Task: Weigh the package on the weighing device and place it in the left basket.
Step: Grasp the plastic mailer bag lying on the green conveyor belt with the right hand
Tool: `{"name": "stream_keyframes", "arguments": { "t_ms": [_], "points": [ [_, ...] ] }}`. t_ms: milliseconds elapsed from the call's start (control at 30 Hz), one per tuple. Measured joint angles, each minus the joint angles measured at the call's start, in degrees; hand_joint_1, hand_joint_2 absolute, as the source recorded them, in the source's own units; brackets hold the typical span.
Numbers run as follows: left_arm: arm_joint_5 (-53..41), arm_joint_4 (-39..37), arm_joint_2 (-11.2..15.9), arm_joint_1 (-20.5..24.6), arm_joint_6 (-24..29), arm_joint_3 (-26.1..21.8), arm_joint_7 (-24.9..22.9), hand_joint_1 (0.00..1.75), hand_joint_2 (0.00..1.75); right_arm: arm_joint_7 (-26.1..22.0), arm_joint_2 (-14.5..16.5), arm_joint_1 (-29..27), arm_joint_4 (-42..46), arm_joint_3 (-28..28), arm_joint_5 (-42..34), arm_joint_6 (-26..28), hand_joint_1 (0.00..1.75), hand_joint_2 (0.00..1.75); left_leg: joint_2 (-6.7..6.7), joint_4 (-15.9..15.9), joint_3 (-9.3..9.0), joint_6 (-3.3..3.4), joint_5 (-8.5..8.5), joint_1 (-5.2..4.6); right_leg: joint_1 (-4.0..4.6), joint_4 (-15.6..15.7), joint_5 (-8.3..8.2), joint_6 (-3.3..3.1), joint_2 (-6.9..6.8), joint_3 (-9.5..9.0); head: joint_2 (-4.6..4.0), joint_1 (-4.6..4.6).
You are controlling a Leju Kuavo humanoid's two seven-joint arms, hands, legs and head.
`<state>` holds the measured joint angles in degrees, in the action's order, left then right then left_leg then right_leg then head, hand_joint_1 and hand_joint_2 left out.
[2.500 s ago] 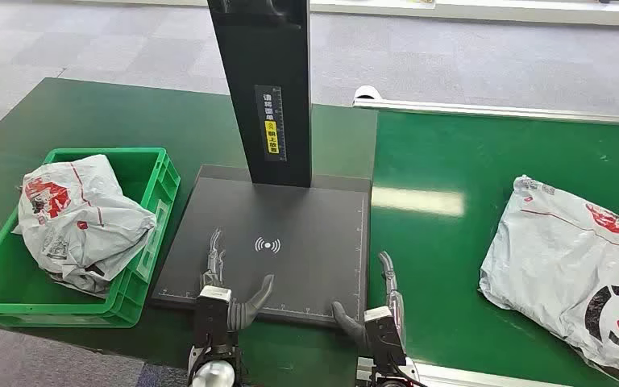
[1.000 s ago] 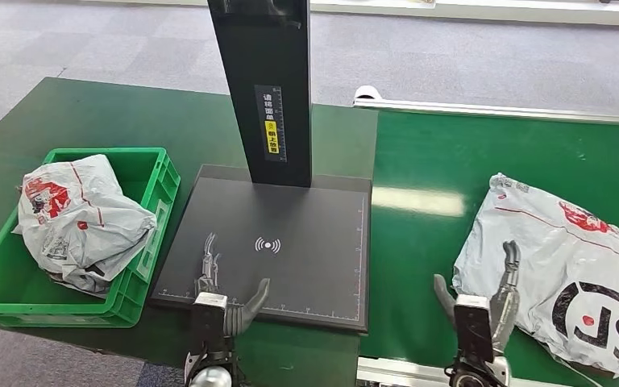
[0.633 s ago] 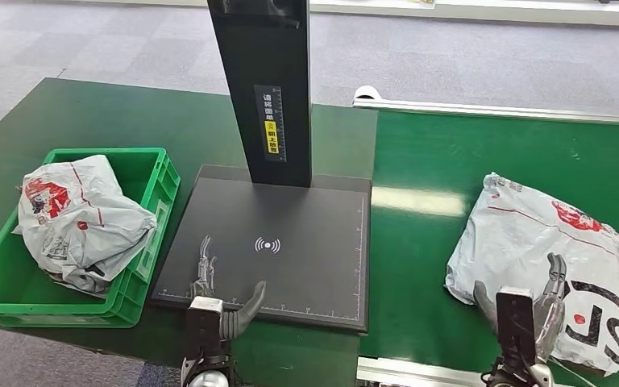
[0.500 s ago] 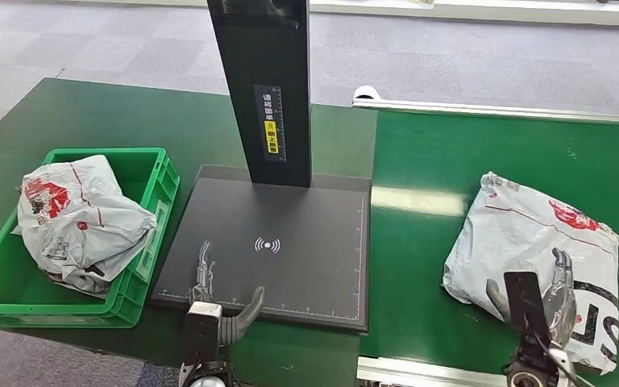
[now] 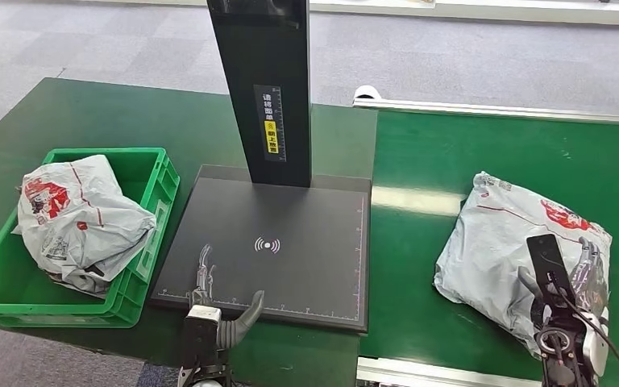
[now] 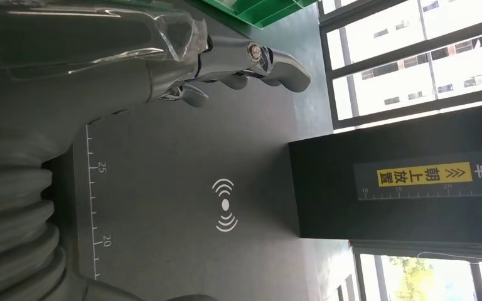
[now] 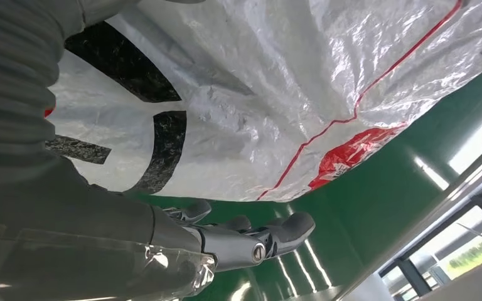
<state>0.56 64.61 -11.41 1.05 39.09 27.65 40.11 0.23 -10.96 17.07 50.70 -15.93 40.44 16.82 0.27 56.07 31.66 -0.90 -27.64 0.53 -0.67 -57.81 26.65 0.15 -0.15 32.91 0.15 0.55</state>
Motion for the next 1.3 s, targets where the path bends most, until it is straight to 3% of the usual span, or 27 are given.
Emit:
{"name": "stream_keyframes", "arguments": {
  "t_ms": [267,300,400,433,467,767,967,1167,1300],
  "points": [
    [-0.01,-0.02,-0.10,0.15,0.53,0.17,0.00,0.00,1.75,8.02,-1.37,8.31,-12.99,0.40,9.35,-1.84,0.00,1.75,0.00,0.03,-0.03,0.04,0.04,-0.02,-0.02,0.00,-0.04,0.04,0.00,-0.03,-0.01,-0.01],
    [0.00,-0.02,-0.10,0.17,0.60,0.17,0.00,0.00,1.75,8.43,-1.39,9.01,-14.29,0.49,9.72,-2.25,0.14,1.75,0.00,0.03,-0.03,0.04,0.04,-0.01,-0.02,0.00,-0.04,0.04,0.00,-0.03,-0.01,-0.01],
    [-0.04,-0.02,-0.10,0.21,0.70,0.16,0.00,0.00,1.75,9.10,-1.39,10.66,-17.33,0.67,10.27,-3.36,1.36,1.75,-0.02,0.02,-0.02,0.04,0.04,0.00,-0.01,0.00,-0.04,0.04,-0.01,-0.02,-0.01,0.00],
    [-0.11,-0.02,-0.10,0.21,0.71,0.14,0.00,0.00,1.75,9.32,-1.38,11.08,-18.14,0.70,10.40,-3.97,1.66,1.75,-0.02,0.02,-0.02,0.04,0.04,0.00,-0.01,0.00,-0.04,0.04,-0.01,-0.01,-0.01,0.00],
    [-0.21,-0.02,-0.10,0.22,0.72,0.11,0.00,0.00,1.75,9.52,-1.37,11.44,-18.92,0.73,10.52,-4.70,1.72,1.75,-0.02,0.01,-0.02,0.04,0.04,0.00,0.00,0.00,-0.03,0.04,-0.01,-0.01,-0.01,0.00],
    [-0.44,-0.06,0.45,0.26,0.73,-0.07,0.00,0.00,1.75,8.10,-0.93,13.38,-23.67,1.44,11.31,-12.62,1.75,1.75,-0.01,0.01,-0.06,0.04,0.04,0.00,0.00,0.00,-0.03,0.04,0.00,-0.05,0.00,-0.02],
    [-0.36,-0.09,1.09,0.24,0.76,-0.07,0.00,0.00,1.75,7.33,-0.92,13.95,-25.03,2.02,11.45,-14.30,1.75,1.75,-0.01,0.01,-0.12,0.04,0.04,0.01,0.01,0.00,-0.03,0.03,0.00,-0.10,0.00,-0.02],
    [-0.73,-0.04,1.32,0.09,0.82,-0.13,0.00,0.00,1.75,6.03,-0.72,14.25,-25.59,2.32,11.60,-13.52,1.75,1.75,-0.01,0.01,-0.12,0.04,0.04,0.01,0.01,0.00,-0.03,0.04,0.00,-0.12,0.00,-0.02],
    [-2.53,1.60,1.34,-1.19,0.88,-1.04,0.00,0.00,1.75,0.21,0.62,12.77,-23.47,2.54,10.00,-6.60,1.75,1.75,0.00,0.01,-0.06,0.04,0.04,0.00,0.01,0.00,-0.03,0.04,0.00,-0.09,-0.01,-0.02]
  ]
}}
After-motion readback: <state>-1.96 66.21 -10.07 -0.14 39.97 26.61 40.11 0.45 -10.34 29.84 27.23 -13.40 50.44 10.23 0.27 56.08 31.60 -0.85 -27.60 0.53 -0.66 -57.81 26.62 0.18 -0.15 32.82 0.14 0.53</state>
